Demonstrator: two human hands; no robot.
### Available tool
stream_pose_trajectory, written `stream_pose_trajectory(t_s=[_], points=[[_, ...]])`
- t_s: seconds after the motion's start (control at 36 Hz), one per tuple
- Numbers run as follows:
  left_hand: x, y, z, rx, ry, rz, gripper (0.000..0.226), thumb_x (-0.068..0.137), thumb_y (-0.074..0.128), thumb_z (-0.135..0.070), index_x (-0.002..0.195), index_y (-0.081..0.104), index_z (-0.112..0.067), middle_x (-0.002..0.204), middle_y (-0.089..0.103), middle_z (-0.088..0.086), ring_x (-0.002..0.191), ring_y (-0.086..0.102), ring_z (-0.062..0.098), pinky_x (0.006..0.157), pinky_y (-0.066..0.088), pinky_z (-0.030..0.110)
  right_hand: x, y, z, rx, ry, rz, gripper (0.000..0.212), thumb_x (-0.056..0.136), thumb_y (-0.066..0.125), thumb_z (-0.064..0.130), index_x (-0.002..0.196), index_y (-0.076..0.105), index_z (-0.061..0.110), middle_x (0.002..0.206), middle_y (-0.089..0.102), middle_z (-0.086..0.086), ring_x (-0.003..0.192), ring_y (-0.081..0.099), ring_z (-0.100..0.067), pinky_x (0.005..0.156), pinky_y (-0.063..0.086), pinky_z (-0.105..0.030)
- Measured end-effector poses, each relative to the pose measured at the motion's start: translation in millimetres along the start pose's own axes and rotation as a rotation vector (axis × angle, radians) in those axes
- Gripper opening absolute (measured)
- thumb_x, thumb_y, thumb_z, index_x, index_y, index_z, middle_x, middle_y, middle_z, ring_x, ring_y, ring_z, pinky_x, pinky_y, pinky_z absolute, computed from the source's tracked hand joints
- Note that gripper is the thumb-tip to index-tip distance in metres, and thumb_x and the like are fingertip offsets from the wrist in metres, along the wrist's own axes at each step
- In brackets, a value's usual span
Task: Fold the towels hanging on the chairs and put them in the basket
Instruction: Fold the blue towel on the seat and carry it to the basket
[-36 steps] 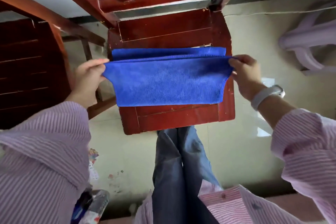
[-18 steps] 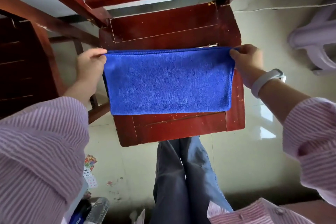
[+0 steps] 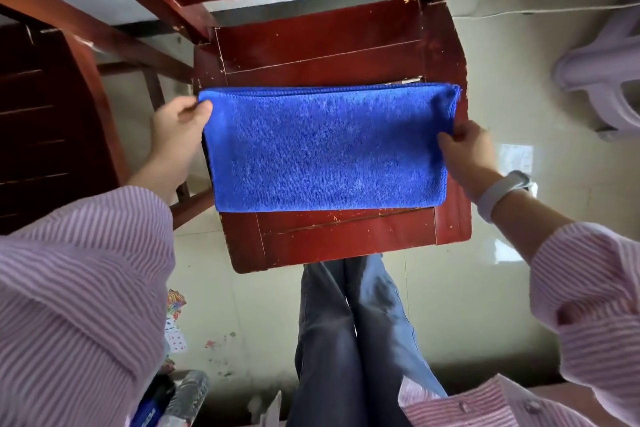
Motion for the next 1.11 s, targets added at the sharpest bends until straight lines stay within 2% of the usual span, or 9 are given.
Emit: stream_pose_trajectory(t_s=[0.08,0.19,0.31,0.42,0.61,0.67,0.78,1.0,1.11], points=[[11,3,-3,0.000,0.005,-0.062,0.028,0.090,0.056,-0.019,0.113,0.059,-0.003,0.073,0.052,-0.012,0.063,0.047,-0.002,0.064,0.041,0.010,5,2,-3,-0.036,-0.001,-0.040,0.027,0.087,0.049,0.011,0.109,0.056,-0.004,0.086,0.052,-0.011,0.080,0.049,-0.024,0.070,0.035,-0.030],[16,7,0,0.062,-0.002,-0.113,0.030,0.089,0.056,-0.022,0.114,0.059,-0.005,0.091,0.061,0.000,0.081,0.054,0.009,0.082,0.048,0.028,3,4,-4,-0.079,0.014,-0.075,0.028,0.088,0.050,0.013,0.112,0.053,-0.001,0.100,0.059,-0.020,0.094,0.055,-0.033,0.078,0.041,-0.035],[4,11,-1,0.091,0.030,-0.130,0.034,0.091,0.052,-0.023,0.122,0.052,-0.008,0.092,0.058,-0.006,0.079,0.053,0.003,0.076,0.041,0.012,-12,5,-2,0.030,-0.049,-0.150,0.038,0.082,0.050,0.019,0.116,0.046,0.001,0.106,0.054,-0.015,0.097,0.052,-0.028,0.089,0.042,-0.038],[-32,12,12,0.278,0.154,-0.141,0.048,0.090,0.050,-0.026,0.134,0.039,-0.010,0.131,0.046,0.012,0.116,0.049,0.023,0.097,0.037,0.029,-45,8,0,-0.284,-0.364,-0.245,0.049,0.079,0.046,0.021,0.127,0.043,0.010,0.124,0.046,-0.017,0.114,0.043,-0.033,0.092,0.034,-0.043],[-105,43,56,0.873,0.743,0.089,0.053,0.089,0.046,-0.030,0.139,0.037,-0.018,0.148,0.029,0.018,0.136,0.024,0.039,0.108,0.025,0.054,-103,74,-15,-0.814,-1.000,0.060,0.054,0.084,0.032,0.015,0.137,0.037,0.023,0.140,0.044,-0.017,0.129,0.042,-0.036,0.103,0.027,-0.064],[-110,49,65,0.950,0.705,0.120,0.053,0.089,0.044,-0.034,0.140,0.034,-0.023,0.150,0.026,0.016,0.138,0.020,0.038,0.109,0.019,0.058,-102,82,-23,-0.901,-0.981,0.110,0.052,0.089,0.024,0.017,0.139,0.036,0.026,0.145,0.038,-0.014,0.133,0.037,-0.034,0.101,0.029,-0.066],[-115,54,68,0.978,0.617,0.114,0.054,0.090,0.040,-0.036,0.142,0.031,-0.025,0.152,0.023,0.014,0.140,0.016,0.039,0.109,0.015,0.058,-95,83,-33,-0.988,-0.972,0.127,0.051,0.089,0.036,0.027,0.140,0.033,0.027,0.149,0.032,-0.009,0.137,0.032,-0.029,0.102,0.026,-0.066],[-156,52,91,0.974,0.625,0.196,0.051,0.091,0.037,-0.035,0.139,0.035,-0.021,0.150,0.027,0.018,0.138,0.020,0.040,0.107,0.023,0.058,-93,54,-59,-1.072,-1.048,0.203,0.050,0.092,0.031,0.035,0.141,0.030,0.028,0.150,0.030,-0.006,0.138,0.027,-0.030,0.104,0.024,-0.065],[-150,46,79,0.928,0.627,0.184,0.046,0.090,0.035,-0.029,0.134,0.043,-0.017,0.145,0.036,0.016,0.135,0.029,0.038,0.102,0.031,0.058,-95,48,-48,-0.969,-1.018,0.211,0.044,0.090,0.031,0.030,0.130,0.049,0.020,0.141,0.045,-0.006,0.131,0.041,-0.031,0.101,0.030,-0.065]])
Point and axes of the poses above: each hand's wrist, its own x-axis towards the middle knuckle, its own y-axis out of the palm, z = x × y, the point moved 2 cm from there along x, towards the middle knuckle
